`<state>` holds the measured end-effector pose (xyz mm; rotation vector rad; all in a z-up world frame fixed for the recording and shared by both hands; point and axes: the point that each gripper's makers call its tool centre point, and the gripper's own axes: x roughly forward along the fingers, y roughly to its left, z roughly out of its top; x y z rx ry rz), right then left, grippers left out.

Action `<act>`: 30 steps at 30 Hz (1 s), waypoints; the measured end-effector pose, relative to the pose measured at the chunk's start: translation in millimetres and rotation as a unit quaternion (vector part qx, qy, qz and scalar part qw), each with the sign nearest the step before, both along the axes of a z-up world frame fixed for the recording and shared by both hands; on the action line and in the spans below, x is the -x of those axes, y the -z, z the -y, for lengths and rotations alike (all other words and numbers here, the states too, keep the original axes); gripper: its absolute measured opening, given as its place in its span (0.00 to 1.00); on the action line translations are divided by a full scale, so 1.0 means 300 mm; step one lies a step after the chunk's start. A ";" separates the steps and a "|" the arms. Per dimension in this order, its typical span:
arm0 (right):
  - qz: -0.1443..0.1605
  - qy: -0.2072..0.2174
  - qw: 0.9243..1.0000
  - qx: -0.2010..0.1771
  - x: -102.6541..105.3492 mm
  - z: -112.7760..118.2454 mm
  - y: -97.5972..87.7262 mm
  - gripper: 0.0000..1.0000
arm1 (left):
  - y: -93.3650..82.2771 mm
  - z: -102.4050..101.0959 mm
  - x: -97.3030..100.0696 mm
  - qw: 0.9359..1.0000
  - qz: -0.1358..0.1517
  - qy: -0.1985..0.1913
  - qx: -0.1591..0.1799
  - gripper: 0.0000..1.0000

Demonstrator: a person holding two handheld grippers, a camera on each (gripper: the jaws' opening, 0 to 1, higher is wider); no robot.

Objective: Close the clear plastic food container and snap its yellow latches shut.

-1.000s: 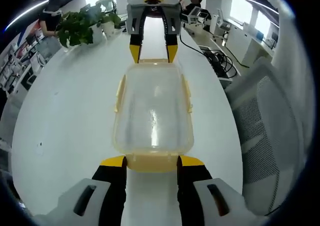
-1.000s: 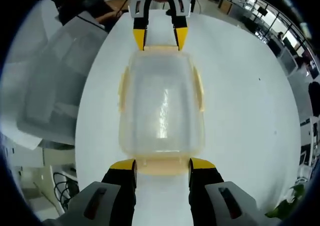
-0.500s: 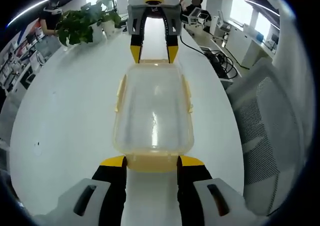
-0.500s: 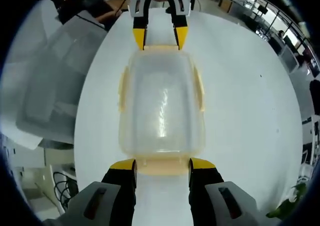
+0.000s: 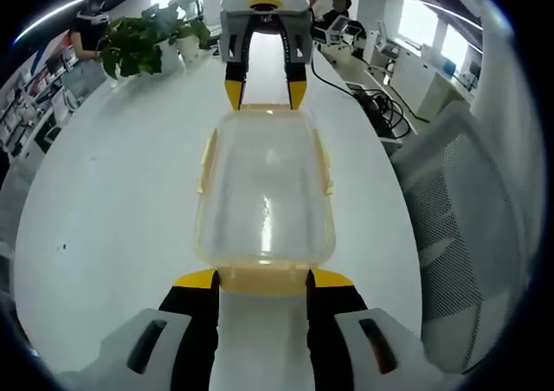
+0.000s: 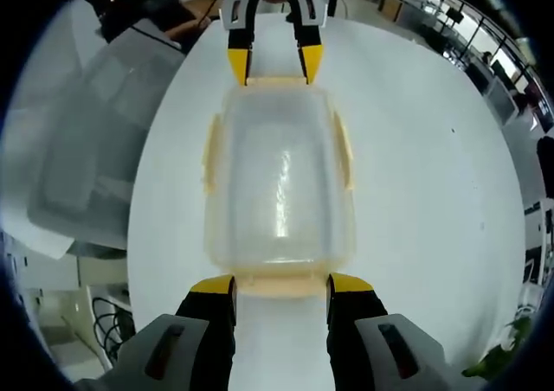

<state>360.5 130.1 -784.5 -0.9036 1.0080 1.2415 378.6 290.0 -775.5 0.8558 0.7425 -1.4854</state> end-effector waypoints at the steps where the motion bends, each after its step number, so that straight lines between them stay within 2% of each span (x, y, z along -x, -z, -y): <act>1: 0.000 0.000 1.000 0.000 -0.002 0.000 0.000 0.40 | 0.000 0.000 -0.001 1.000 0.000 0.000 0.000 0.39; 5: 0.001 -0.005 1.000 0.005 0.000 0.003 0.007 0.42 | 0.003 -0.003 -0.001 1.000 0.001 -0.001 0.000 0.40; 8: -0.002 -0.003 1.000 -0.001 0.008 -0.003 0.009 0.49 | 0.010 -0.011 0.004 1.000 -0.003 -0.001 -0.004 0.43; 10: -0.002 -0.002 1.000 -0.001 0.012 0.000 0.007 0.49 | 0.012 -0.016 0.003 1.000 -0.001 -0.004 -0.002 0.47; 14: 0.002 0.005 1.000 -0.004 0.015 0.012 -0.011 0.47 | -0.013 -0.021 0.006 1.000 -0.006 -0.019 0.011 0.46; 19: 0.003 0.045 0.999 -0.028 0.011 0.004 -0.048 0.45 | -0.044 -0.020 -0.001 0.997 -0.018 -0.066 0.022 0.45; 22: 0.007 0.081 0.996 -0.034 -0.003 0.009 -0.060 0.43 | -0.062 -0.010 -0.013 0.992 -0.032 -0.116 0.032 0.45; 24: 0.026 0.081 0.996 -0.024 -0.012 0.008 -0.064 0.41 | -0.064 -0.004 -0.009 0.992 -0.033 -0.117 0.035 0.46; 26: 0.020 0.099 0.994 -0.041 -0.007 -0.017 -0.072 0.39 | -0.062 -0.001 -0.014 0.990 -0.033 -0.134 0.036 0.46; 30: 0.017 0.124 0.991 -0.049 -0.009 -0.030 -0.073 0.39 | -0.064 0.007 -0.022 0.985 -0.039 -0.166 0.039 0.46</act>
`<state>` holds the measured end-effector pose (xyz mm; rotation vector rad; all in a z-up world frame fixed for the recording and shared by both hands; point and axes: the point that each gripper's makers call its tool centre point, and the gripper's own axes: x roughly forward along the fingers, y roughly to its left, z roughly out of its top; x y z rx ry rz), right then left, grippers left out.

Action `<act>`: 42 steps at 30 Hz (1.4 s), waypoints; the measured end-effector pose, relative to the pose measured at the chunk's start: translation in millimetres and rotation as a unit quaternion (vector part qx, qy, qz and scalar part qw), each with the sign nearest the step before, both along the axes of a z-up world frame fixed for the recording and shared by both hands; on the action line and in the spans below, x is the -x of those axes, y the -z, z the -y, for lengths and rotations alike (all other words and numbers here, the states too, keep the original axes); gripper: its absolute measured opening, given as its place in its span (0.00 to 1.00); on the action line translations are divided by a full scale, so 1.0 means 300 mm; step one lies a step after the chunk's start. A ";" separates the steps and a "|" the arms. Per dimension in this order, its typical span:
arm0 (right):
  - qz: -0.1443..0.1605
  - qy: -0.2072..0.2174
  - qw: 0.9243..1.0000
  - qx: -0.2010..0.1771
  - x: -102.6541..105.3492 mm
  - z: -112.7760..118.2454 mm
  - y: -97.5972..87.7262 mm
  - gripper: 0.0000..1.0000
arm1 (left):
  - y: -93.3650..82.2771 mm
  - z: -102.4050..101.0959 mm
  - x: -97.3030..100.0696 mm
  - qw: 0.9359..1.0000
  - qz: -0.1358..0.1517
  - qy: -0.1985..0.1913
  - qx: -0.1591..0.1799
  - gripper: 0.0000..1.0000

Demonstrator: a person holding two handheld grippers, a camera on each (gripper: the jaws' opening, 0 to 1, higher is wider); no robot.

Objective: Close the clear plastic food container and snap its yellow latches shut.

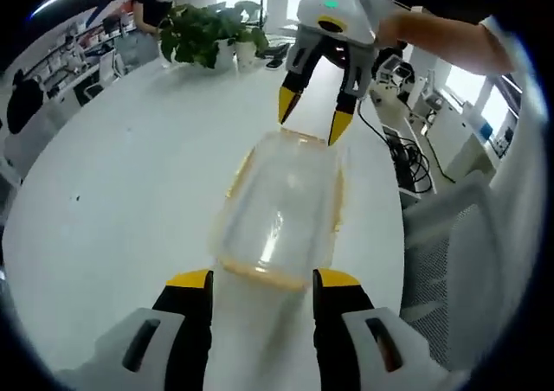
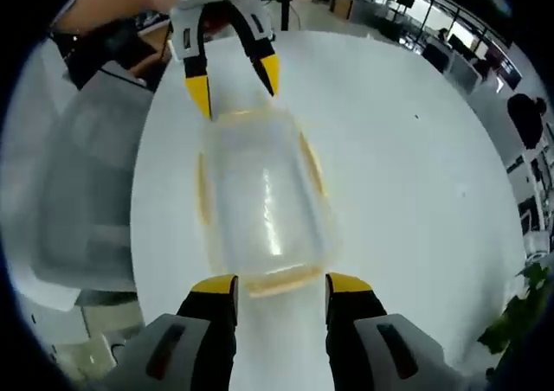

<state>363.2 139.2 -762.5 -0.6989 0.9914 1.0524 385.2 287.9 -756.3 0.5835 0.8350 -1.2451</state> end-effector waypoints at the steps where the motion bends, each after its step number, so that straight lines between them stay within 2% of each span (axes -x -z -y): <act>1: 0.000 0.014 1.000 -0.008 -0.007 -0.006 -0.004 0.38 | 0.002 -0.001 -0.005 1.000 0.003 -0.007 -0.003 0.46; 3: -0.006 0.036 0.999 -0.012 -0.011 -0.008 -0.007 0.37 | 0.006 0.000 -0.002 1.000 0.001 -0.010 -0.005 0.46; 7: -0.008 0.085 0.996 -0.023 -0.030 -0.017 -0.016 0.37 | 0.002 -0.012 -0.021 0.998 -0.010 -0.056 -0.005 0.46; 10: -0.014 0.125 0.992 -0.029 -0.042 -0.021 -0.015 0.37 | 0.008 -0.022 -0.011 0.998 -0.015 -0.064 -0.012 0.45; 11: -0.012 0.122 0.992 -0.028 -0.044 -0.022 -0.014 0.38 | 0.012 -0.024 -0.009 0.998 -0.015 -0.066 -0.016 0.45; 14: -0.015 0.149 0.988 -0.027 -0.050 -0.020 -0.008 0.38 | 0.016 -0.027 -0.001 0.996 -0.028 -0.086 -0.018 0.45; 16: -0.026 0.187 0.981 -0.031 -0.051 -0.014 -0.004 0.38 | 0.013 -0.024 0.000 0.994 -0.040 -0.104 -0.012 0.45; 18: -0.025 0.201 0.979 -0.036 -0.058 -0.013 -0.004 0.38 | 0.013 -0.025 -0.004 0.991 -0.044 -0.123 -0.012 0.45; 21: -0.038 0.236 0.970 -0.046 -0.054 -0.013 -0.001 0.38 | 0.011 -0.027 -0.023 0.984 -0.060 -0.169 -0.005 0.45; 22: -0.047 0.260 0.964 -0.043 -0.052 -0.001 0.006 0.38 | 0.016 -0.034 -0.021 0.982 -0.068 -0.178 -0.012 0.44; 23: -0.045 0.271 0.961 -0.046 -0.060 0.005 0.009 0.38 | 0.014 -0.026 -0.015 0.978 -0.084 -0.192 -0.005 0.44; 24: -0.048 0.282 0.957 -0.050 -0.061 0.006 0.011 0.38 | 0.008 -0.013 -0.015 0.975 -0.091 -0.202 0.009 0.44; 26: -0.061 0.300 0.950 -0.058 -0.054 0.005 0.016 0.38 | 0.008 -0.014 -0.021 0.968 -0.099 -0.228 0.013 0.44; 28: -0.067 0.314 0.946 -0.057 -0.050 0.013 0.025 0.38 | 0.017 -0.012 -0.018 0.968 -0.104 -0.230 0.008 0.44; 31: -0.078 0.334 0.937 -0.068 -0.045 0.012 0.031 0.38 | 0.023 -0.003 -0.011 0.962 -0.116 -0.247 0.010 0.43; 33: -0.081 0.339 0.934 -0.071 -0.042 0.010 0.034 0.38 | 0.033 -0.005 -0.006 0.961 -0.116 -0.250 0.004 0.43; 35: -0.085 0.348 0.930 -0.081 -0.041 0.001 0.036 0.38 | 0.043 -0.006 0.004 0.957 -0.124 -0.262 -0.001 0.42; 36: -0.092 0.352 0.928 -0.084 -0.039 -0.001 0.039 0.38 | 0.049 0.002 0.012 0.952 -0.139 -0.274 0.006 0.42; 37: -0.098 0.363 0.922 -0.091 -0.041 0.000 0.041 0.38 | 0.051 0.006 0.016 0.949 -0.146 -0.278 0.010 0.41; 39: -0.109 0.379 0.914 -0.099 -0.040 0.003 0.044 0.38 | 0.058 0.009 0.021 0.947 -0.151 -0.283 0.011 0.38; 42: -0.115 0.385 0.910 -0.104 -0.038 0.002 0.047 0.38 | 0.067 0.019 0.028 0.944 -0.160 -0.289 0.017 0.37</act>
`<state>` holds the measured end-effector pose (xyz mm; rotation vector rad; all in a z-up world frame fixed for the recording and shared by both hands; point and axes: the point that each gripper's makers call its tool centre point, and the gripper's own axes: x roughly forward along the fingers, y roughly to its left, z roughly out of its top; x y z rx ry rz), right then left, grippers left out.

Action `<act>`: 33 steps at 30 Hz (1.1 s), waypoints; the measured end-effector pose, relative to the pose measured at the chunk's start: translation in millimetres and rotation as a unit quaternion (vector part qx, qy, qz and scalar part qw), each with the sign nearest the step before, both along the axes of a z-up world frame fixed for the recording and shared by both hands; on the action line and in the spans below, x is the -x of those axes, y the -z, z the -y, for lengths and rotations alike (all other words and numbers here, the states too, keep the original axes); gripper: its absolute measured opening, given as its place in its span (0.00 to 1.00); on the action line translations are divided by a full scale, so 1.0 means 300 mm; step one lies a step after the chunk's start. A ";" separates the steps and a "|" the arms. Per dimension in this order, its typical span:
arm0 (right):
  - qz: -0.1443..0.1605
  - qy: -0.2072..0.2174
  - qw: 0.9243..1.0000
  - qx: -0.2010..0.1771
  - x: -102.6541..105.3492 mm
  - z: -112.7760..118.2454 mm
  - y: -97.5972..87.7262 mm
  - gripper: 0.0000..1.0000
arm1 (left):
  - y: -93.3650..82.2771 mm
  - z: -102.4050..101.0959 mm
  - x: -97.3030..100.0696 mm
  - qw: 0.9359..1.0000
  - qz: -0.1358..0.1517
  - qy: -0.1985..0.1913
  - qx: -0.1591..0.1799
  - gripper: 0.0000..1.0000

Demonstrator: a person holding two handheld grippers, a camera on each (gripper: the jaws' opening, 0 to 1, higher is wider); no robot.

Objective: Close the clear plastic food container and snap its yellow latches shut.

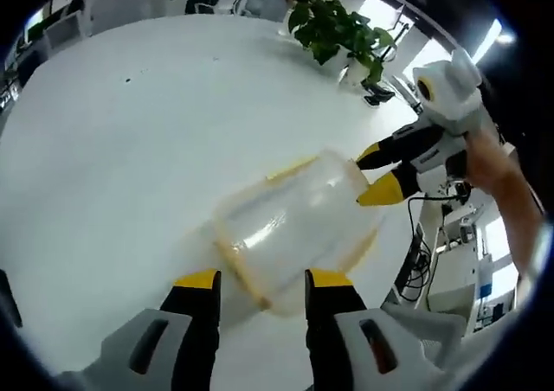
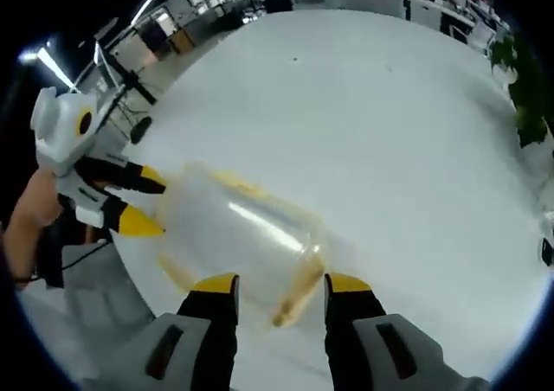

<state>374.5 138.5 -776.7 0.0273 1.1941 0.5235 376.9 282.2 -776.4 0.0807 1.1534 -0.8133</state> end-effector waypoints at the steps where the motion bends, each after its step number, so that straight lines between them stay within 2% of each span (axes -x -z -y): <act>1: -0.002 0.004 1.000 -0.007 0.002 -0.003 0.003 0.38 | -0.003 0.008 0.001 1.000 -0.004 -0.005 0.009 0.36; 7: -0.013 0.032 0.999 -0.026 0.009 -0.007 0.011 0.38 | -0.002 0.011 0.006 1.000 -0.008 -0.003 0.008 0.34; 10: -0.010 0.030 0.999 -0.027 0.012 -0.012 0.011 0.35 | -0.001 0.014 0.005 1.000 -0.003 0.000 0.006 0.32; 12: -0.011 0.026 0.999 -0.031 0.012 -0.017 0.012 0.34 | 0.009 0.016 -0.004 1.000 -0.008 -0.013 0.008 0.29; 13: -0.028 0.065 0.996 -0.060 0.016 -0.048 -0.002 0.32 | 0.015 0.017 -0.012 1.000 -0.009 -0.016 0.006 0.28; 14: -0.004 0.024 0.999 -0.039 -0.002 -0.025 0.003 0.32 | 0.010 0.032 -0.002 1.000 -0.021 -0.016 0.017 0.28; 15: -0.015 0.033 0.999 -0.038 -0.005 -0.029 0.002 0.31 | 0.007 0.042 -0.001 1.000 -0.018 -0.011 0.014 0.28; 16: -0.016 0.023 0.999 -0.028 -0.007 -0.030 0.002 0.32 | 0.006 0.057 0.000 1.000 -0.015 -0.009 0.010 0.28; 19: -0.025 0.033 0.999 -0.031 0.000 -0.023 0.005 0.33 | 0.006 0.053 0.003 1.000 -0.017 -0.008 0.016 0.29; 24: -0.023 0.047 0.998 -0.034 0.004 -0.019 0.005 0.35 | 0.003 0.059 0.006 1.000 -0.017 -0.009 0.023 0.31; 32: -0.017 0.034 0.999 -0.037 0.010 -0.017 0.004 0.36 | 0.002 0.045 0.012 0.999 -0.022 -0.007 0.034 0.33; 33: -0.012 0.023 0.999 -0.033 0.014 -0.018 0.002 0.37 | 0.002 0.049 0.018 0.999 -0.023 -0.006 0.035 0.34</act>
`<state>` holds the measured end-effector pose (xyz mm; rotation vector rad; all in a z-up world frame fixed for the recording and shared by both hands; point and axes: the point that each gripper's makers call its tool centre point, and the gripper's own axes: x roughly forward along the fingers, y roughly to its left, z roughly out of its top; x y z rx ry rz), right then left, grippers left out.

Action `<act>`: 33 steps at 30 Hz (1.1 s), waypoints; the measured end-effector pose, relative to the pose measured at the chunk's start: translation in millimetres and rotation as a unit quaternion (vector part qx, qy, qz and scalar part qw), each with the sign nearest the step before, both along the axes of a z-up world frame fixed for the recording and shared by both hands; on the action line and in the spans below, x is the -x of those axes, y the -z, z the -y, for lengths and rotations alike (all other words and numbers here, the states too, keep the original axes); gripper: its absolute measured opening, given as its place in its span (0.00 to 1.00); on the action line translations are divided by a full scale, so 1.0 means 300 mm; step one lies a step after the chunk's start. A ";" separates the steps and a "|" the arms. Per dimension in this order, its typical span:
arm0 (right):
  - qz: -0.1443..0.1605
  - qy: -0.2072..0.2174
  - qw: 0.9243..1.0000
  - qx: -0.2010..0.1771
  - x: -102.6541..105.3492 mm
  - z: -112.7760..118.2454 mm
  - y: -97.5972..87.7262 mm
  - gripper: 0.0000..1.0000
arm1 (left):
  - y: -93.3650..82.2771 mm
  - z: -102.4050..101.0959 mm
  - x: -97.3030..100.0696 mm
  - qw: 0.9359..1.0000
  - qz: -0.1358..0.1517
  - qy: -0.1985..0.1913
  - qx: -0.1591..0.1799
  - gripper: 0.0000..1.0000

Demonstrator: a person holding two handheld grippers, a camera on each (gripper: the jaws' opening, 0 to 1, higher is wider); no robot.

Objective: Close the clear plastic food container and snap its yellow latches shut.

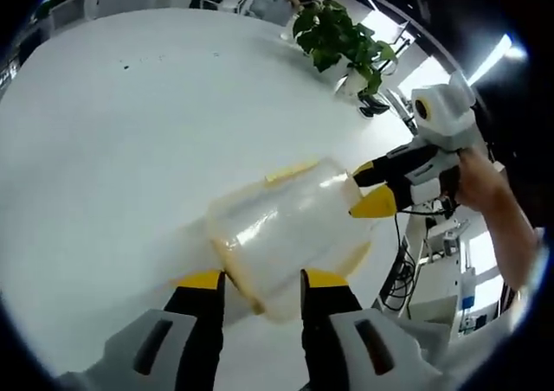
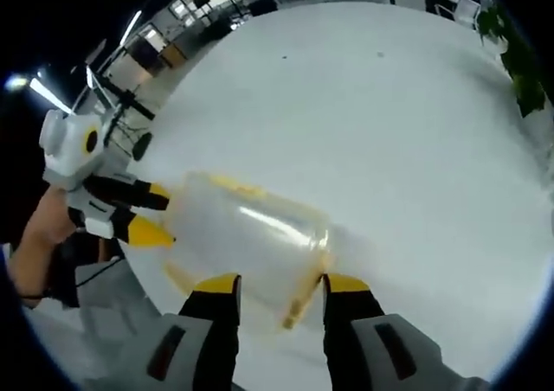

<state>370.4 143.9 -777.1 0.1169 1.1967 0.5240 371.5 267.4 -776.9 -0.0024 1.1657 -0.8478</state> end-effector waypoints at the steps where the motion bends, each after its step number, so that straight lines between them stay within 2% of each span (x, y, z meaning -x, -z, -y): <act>1: 0.000 0.000 1.000 0.001 0.001 0.001 0.000 0.37 | 0.002 -0.010 -0.004 1.000 0.000 0.000 0.000 0.34; 4: 0.004 -0.009 1.000 0.009 0.002 -0.003 -0.004 0.38 | -0.004 -0.023 -0.008 1.000 0.008 0.001 0.000 0.33; 7: 0.009 -0.027 0.999 0.019 0.004 -0.004 -0.011 0.42 | -0.021 -0.030 -0.012 1.000 -0.001 -0.007 0.013 0.36; 9: 0.013 -0.038 0.999 0.025 0.001 -0.004 -0.020 0.43 | -0.029 -0.036 -0.011 1.000 0.020 0.018 0.001 0.36; 12: 0.023 -0.064 0.997 0.040 -0.006 -0.002 -0.033 0.43 | -0.032 -0.041 -0.012 0.999 0.032 0.044 -0.002 0.38; 20: 0.025 -0.103 0.992 0.061 0.000 -0.004 -0.040 0.42 | -0.036 -0.062 -0.012 0.996 0.045 0.074 -0.017 0.38; 26: 0.031 -0.135 0.987 0.080 -0.006 0.003 -0.049 0.41 | -0.048 -0.063 -0.021 0.990 0.066 0.116 -0.035 0.39; 27: 0.031 -0.144 0.986 0.077 -0.004 -0.003 -0.052 0.41 | -0.052 -0.059 -0.026 0.988 0.074 0.128 -0.035 0.39; 29: 0.031 -0.142 0.987 0.065 -0.005 -0.014 -0.060 0.41 | -0.059 -0.056 -0.021 0.987 0.072 0.137 -0.036 0.39; 31: 0.036 -0.156 0.984 0.075 -0.009 -0.012 -0.060 0.40 | -0.061 -0.059 -0.026 0.986 0.072 0.144 -0.042 0.39; 33: 0.036 -0.182 0.978 0.097 -0.003 -0.003 -0.055 0.40 | -0.066 -0.063 -0.036 0.984 0.079 0.153 -0.048 0.39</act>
